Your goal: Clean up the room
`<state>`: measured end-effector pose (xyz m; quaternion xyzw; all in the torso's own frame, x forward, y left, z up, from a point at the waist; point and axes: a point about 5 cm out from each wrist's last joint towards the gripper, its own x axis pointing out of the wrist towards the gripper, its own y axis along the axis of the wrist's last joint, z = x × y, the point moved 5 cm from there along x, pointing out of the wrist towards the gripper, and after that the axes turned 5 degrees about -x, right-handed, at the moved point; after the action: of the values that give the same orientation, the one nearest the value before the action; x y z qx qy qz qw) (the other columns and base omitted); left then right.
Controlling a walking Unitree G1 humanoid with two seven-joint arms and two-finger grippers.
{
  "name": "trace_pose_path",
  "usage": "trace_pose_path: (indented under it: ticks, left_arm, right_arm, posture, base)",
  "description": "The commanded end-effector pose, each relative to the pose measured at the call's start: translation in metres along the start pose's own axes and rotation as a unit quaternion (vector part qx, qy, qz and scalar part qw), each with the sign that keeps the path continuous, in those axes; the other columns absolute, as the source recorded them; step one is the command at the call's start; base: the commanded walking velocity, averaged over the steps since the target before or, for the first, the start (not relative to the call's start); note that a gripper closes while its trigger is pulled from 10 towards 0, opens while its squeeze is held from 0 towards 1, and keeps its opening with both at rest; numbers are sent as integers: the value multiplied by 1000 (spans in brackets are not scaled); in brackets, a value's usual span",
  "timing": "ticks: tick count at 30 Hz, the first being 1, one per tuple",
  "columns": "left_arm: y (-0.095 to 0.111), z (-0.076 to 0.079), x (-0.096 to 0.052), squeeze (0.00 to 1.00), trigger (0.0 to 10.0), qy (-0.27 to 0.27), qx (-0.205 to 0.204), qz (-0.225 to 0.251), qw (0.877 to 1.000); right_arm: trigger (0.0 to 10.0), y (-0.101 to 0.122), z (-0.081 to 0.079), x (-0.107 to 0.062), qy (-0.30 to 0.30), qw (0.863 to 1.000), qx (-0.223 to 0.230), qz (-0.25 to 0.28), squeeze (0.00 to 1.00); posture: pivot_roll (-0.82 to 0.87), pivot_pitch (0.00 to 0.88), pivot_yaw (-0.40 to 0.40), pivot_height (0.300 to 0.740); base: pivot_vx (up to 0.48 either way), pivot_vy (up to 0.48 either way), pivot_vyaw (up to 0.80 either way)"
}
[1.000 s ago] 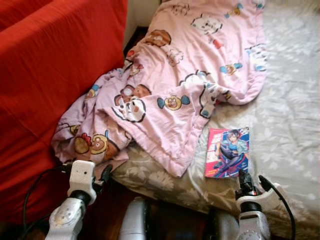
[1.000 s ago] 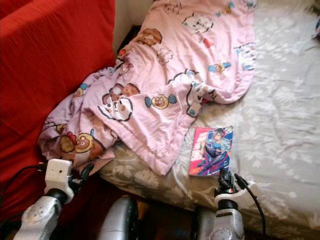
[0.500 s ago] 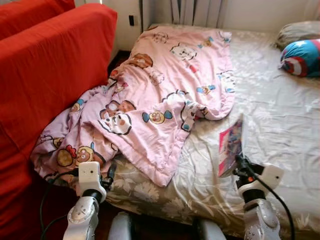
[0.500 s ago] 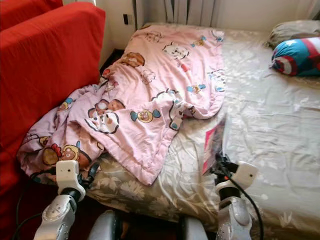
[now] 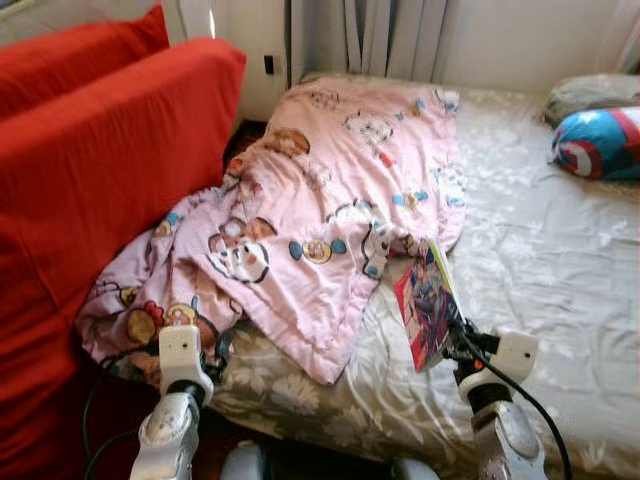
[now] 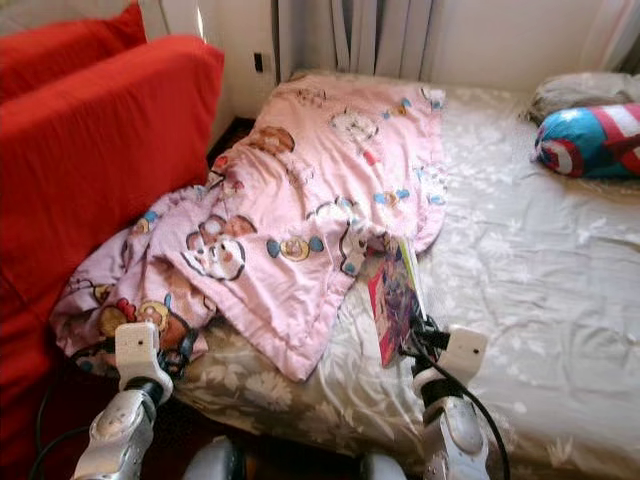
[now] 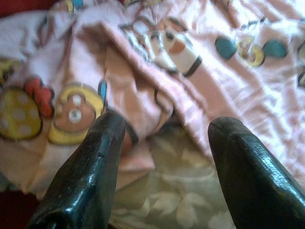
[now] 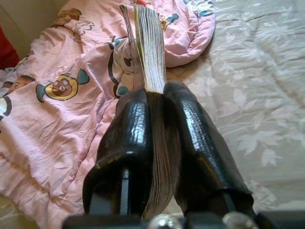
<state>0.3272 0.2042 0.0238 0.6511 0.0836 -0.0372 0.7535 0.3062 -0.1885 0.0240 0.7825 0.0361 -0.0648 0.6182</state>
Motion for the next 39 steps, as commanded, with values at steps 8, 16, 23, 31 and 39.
trace_pose_path:
  ticks: [8, 16, 23, 31, 39]
  left_arm:
    - [-2, 1, 1, 0, 10000, 1, -7, 5, 1000]
    - [-3, 0, 1, 0, 10000, 2, -6, 9, 1000]
    - [-2, 4, 2, 0, 10000, -6, -2, 12, 1000]
    - [-1, 4, 2, 0, 10000, -10, 1, 16, 1000]
    - [-1, 3, 1, 0, 10000, -11, 4, 16, 1000]
  right_arm:
    - [10000, 20, 4, 5, -5, 1000, -16, 26, 0]
    - [10000, 24, 5, 10, -12, 999, -20, 32, 0]
    - [10000, 23, 15, 12, -40, 999, -23, 23, 0]
    - [10000, 20, 13, 10, -41, 999, -23, 23, 0]
    - [10000, 22, 12, 11, -45, 998, -24, 31, 0]
  posture:
    - [-40, 38, -39, 740]
    - [-39, 17, -41, 740]
    - [-46, 1, -35, 740]
    - [-43, 0, -32, 740]
    - [-38, 12, -31, 740]
  base:
    - [0, 0, 0]
    - [0, 0, 0]
    - [0, -69, -174]
    - [0, -241, -763]
    - [0, -184, 0]
